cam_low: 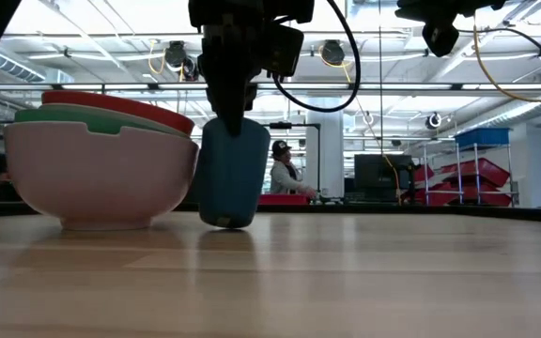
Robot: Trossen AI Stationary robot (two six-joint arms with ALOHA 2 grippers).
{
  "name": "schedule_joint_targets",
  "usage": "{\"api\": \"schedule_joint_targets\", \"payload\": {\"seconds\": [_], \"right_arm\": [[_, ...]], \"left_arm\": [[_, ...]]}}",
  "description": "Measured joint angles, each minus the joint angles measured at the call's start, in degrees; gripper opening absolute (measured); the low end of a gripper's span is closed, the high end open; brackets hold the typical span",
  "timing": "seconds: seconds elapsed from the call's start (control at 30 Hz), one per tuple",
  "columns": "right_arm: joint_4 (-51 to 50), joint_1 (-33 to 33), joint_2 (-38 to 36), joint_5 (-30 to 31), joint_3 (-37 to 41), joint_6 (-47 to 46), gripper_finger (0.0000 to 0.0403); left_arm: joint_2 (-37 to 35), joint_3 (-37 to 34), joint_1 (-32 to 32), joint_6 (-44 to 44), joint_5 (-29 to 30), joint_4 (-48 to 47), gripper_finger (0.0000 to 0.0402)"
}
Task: Nest bowls inside each other
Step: Move the blue cup to the middle of the table, then return to Home Position
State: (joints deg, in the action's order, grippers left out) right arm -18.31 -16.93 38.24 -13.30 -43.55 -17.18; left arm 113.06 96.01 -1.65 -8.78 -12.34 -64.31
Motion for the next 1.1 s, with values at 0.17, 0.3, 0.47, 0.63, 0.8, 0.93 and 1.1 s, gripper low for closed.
{"api": "schedule_joint_targets", "payload": {"seconds": [0.17,0.3,0.47,0.63,0.8,0.93,1.1], "right_arm": [[0.0,0.0,0.0,0.0,0.0,0.1,0.005],[0.0,0.0,0.0,0.0,0.0,0.1,0.005],[0.0,0.0,0.0,0.0,0.0,0.4,0.005],[0.0,0.0,0.0,0.0,0.0,0.5,0.005],[0.0,0.0,0.0,0.0,0.0,0.6,0.005],[-0.1,0.0,0.0,0.0,0.0,0.9,0.005],[0.0,0.0,0.0,0.0,0.0,1.4,0.005]], "left_arm": [[0.0,0.0,0.0,-1.3,-1.5,0.0,0.0073],[0.0,0.0,0.0,-1.6,-4.2,0.0,0.0073],[0.0,0.0,0.0,-2.6,-5.4,-0.1,0.0073],[0.0,0.0,0.0,-2.9,-5.6,-0.2,0.0073],[-0.4,0.0,0.0,-3.0,-6.6,-0.4,0.0073],[-1.2,0.4,0.3,-3.0,-7.3,-1.2,0.0073],[-1.3,2.6,0.4,-3.0,-7.5,-0.9,0.0073]]}}
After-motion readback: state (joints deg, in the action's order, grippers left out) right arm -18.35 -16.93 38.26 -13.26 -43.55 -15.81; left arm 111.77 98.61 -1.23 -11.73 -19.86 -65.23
